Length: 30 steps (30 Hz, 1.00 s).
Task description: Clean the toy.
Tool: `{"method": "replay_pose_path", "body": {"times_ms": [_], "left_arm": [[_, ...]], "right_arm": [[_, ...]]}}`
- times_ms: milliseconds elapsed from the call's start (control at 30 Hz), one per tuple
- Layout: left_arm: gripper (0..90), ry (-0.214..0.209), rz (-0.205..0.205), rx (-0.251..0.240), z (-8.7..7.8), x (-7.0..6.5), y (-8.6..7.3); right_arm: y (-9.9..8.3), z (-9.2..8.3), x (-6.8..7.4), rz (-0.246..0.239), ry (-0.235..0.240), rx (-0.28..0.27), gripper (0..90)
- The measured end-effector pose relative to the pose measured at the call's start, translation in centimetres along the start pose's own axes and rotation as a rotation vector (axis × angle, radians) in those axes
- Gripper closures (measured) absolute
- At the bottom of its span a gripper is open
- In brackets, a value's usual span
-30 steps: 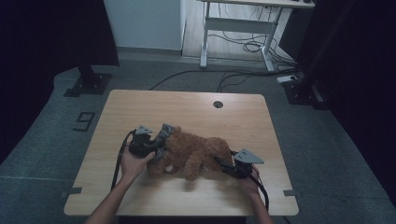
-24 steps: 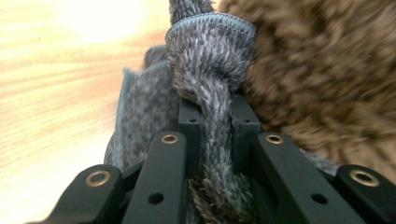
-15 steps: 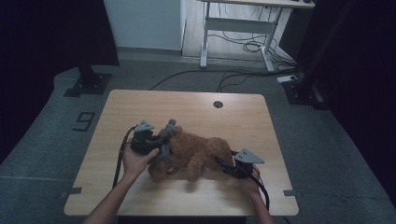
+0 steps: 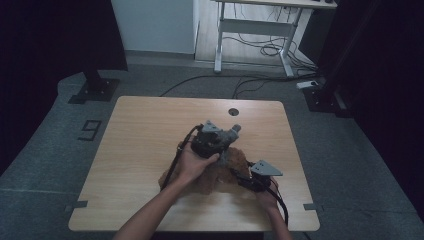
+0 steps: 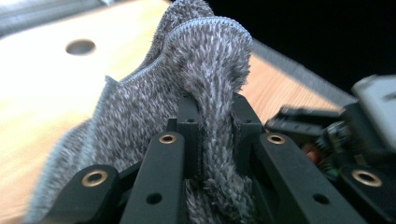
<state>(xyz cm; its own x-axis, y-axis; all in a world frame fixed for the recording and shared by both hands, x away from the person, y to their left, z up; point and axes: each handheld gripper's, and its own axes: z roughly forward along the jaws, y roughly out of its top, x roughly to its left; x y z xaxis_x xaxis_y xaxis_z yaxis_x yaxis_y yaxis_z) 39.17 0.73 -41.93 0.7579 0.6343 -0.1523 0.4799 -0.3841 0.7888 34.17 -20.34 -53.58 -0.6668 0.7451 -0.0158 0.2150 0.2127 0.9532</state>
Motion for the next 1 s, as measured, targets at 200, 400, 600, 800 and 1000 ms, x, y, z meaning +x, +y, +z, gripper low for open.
{"method": "replay_pose_path", "body": {"times_ms": [200,400,600,800,1000], "left_arm": [[78.3,0.015,-0.034,0.024,1.9,1.1,-2.2],[78.2,0.036,-0.045,0.005,-0.4,2.1,-2.9],[78.1,0.054,-0.071,-0.036,-3.7,4.1,-4.2],[78.3,0.085,-0.119,-0.091,-6.7,6.4,-6.5],[78.3,0.129,-0.137,-0.105,-8.3,7.7,-8.2]], "right_arm": [[-0.1,0.0,-0.1,0.001,0.007,0.005,43.8],[0.0,0.1,0.0,-0.01,0.008,0.001,43.5],[-0.1,0.1,-0.2,0.004,0.012,0.001,43.3],[-0.1,0.1,-0.1,0.009,0.012,-0.003,43.3],[-0.1,0.2,-0.1,0.013,0.011,-0.005,43.3]]}}
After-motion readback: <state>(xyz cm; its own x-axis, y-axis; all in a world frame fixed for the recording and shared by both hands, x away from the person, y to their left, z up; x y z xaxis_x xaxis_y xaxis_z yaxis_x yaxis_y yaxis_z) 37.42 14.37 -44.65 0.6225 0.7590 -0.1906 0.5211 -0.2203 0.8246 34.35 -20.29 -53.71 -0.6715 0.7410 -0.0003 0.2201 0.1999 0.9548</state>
